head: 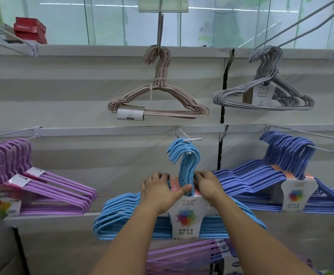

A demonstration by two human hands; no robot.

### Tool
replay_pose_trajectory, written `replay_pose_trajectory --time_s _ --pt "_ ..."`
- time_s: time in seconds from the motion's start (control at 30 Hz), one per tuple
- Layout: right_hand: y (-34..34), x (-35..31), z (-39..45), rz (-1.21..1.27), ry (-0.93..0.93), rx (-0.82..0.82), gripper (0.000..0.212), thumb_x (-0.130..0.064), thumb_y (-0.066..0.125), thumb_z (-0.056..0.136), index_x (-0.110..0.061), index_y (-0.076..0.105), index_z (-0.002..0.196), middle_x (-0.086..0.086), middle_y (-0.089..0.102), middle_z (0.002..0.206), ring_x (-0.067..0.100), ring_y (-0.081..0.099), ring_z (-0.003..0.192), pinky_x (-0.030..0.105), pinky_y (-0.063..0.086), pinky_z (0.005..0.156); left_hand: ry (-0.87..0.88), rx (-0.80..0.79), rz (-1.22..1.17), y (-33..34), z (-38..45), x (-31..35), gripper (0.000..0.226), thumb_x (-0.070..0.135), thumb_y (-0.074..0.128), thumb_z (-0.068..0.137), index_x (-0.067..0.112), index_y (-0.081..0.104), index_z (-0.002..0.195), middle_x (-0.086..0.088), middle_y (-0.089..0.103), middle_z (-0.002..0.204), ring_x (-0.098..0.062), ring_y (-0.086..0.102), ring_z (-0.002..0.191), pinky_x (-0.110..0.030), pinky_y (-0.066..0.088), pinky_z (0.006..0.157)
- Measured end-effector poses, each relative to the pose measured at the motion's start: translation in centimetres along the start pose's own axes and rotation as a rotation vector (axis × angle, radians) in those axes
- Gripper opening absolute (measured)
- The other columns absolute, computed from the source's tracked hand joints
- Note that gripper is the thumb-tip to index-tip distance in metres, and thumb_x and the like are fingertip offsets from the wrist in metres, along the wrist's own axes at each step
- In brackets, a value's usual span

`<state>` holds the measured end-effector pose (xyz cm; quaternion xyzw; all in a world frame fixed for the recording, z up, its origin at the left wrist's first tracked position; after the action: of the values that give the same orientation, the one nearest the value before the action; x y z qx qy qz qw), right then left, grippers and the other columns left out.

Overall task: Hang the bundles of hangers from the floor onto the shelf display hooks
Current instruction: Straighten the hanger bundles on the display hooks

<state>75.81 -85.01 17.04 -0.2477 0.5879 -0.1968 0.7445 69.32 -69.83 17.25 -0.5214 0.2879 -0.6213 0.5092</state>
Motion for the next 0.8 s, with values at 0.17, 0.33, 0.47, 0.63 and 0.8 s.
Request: replay_pose_trajectory --time_s 0.17,0.33,0.47,0.63,0.8 --pt "-1.1 -1.7 -1.0 0.141 -0.018 0.050 0.050 -0.051 0.024 0.098 -0.021 0.063 0.109 0.003 0.067 0.108 0.023 0.061 0.098 0.043 0.048 0.090 -0.012 -0.040 -0.017 0.0 0.0 0.4 0.095 0.087 0.029 0.070 0.024 0.038 0.140 -0.001 0.039 0.139 -0.023 0.039 0.127 -0.044 0.025 0.110" --pt "-0.7 -5.4 -1.0 0.910 0.106 -0.028 0.064 -0.064 0.026 0.094 -0.016 0.062 0.114 0.010 0.063 0.110 0.023 0.060 0.100 0.042 0.050 0.090 -0.034 -0.032 -0.089 0.7 0.0 0.4 0.096 0.087 0.032 0.069 0.024 0.037 0.141 -0.001 0.038 0.140 -0.024 0.038 0.129 -0.044 0.029 0.108" --pt "0.1 -6.0 -0.5 0.857 0.097 0.058 0.070 -0.073 0.027 0.087 -0.021 0.062 0.118 0.013 0.066 0.110 0.028 0.062 0.105 0.050 0.047 0.100 -0.038 -0.029 -0.134 1.0 0.2 0.4 0.095 0.086 0.035 0.071 0.023 0.035 0.142 0.000 0.039 0.143 -0.023 0.038 0.131 -0.043 0.030 0.109" --pt "-0.8 -5.3 -0.4 0.719 0.070 0.092 0.062 -0.071 0.026 0.088 -0.024 0.065 0.097 0.012 0.067 0.099 0.030 0.064 0.096 0.050 0.050 0.094 -0.049 -0.051 -0.155 1.3 0.2 0.3 0.097 0.087 0.033 0.070 0.025 0.032 0.145 0.001 0.042 0.147 -0.022 0.039 0.134 -0.049 0.025 0.112" --pt "-2.7 -2.5 -2.3 -0.217 -0.042 0.190 0.060 -0.053 0.012 0.100 -0.018 0.060 0.111 0.012 0.065 0.102 0.031 0.060 0.100 0.040 0.046 0.085 -0.023 -0.060 -0.135 1.3 -0.3 0.2 0.084 0.077 0.026 0.083 0.024 0.025 0.148 0.001 0.036 0.151 -0.023 0.035 0.137 -0.050 0.024 0.113"
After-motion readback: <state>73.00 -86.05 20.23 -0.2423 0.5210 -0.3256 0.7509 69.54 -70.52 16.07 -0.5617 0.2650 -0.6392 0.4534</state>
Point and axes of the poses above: each hand's wrist, its own z-axis towards the middle knuckle, its own y-axis out of the palm, x = y × z, the point moved 3 cm from there along z, towards the middle knuckle
